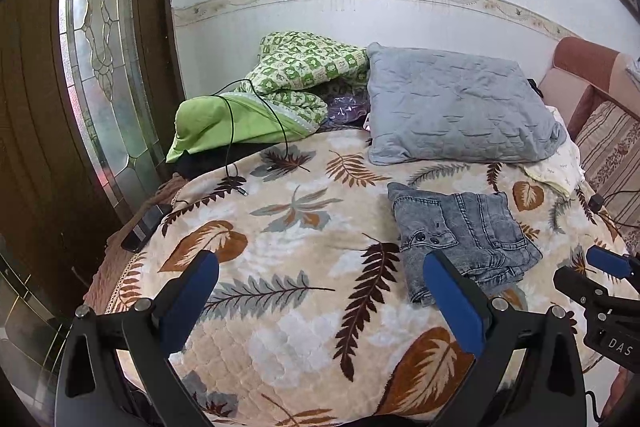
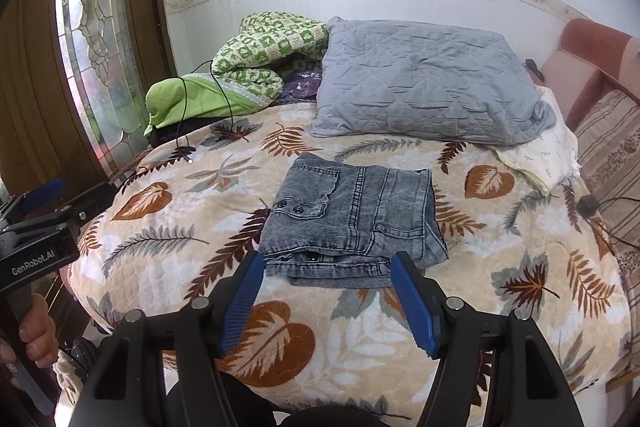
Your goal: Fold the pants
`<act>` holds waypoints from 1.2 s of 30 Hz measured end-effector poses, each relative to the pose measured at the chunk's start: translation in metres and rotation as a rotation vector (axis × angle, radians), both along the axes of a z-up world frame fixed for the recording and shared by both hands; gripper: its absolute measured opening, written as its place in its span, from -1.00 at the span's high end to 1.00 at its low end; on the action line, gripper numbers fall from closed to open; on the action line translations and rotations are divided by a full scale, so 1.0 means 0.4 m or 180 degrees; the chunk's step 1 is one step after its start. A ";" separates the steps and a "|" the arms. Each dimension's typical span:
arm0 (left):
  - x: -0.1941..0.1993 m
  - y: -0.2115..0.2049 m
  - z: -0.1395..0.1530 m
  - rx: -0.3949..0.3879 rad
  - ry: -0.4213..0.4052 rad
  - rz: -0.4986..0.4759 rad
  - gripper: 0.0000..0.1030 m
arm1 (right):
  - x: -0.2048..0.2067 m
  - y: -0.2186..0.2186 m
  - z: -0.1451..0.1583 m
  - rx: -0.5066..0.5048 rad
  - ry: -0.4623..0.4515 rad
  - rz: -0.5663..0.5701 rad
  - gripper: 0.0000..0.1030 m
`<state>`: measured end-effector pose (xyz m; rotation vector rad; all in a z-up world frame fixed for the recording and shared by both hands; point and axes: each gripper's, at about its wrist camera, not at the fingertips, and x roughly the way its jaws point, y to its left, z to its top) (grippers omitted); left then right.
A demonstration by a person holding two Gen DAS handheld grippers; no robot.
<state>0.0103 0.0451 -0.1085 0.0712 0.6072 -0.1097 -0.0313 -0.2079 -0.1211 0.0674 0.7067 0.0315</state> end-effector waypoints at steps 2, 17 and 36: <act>0.000 0.006 -0.002 -0.0013 -0.0005 -0.0001 -0.98 | 0.000 0.009 0.000 -0.0026 0.0011 0.0005 -0.35; 0.027 0.048 -0.006 -0.0038 0.0036 -0.0072 -0.98 | 0.028 0.058 0.001 -0.0074 0.0074 -0.0038 -0.35; -0.008 -0.149 0.122 -0.0110 -0.0229 -0.1036 -0.98 | -0.118 -0.095 0.089 -0.0098 -0.0107 -0.0792 -0.35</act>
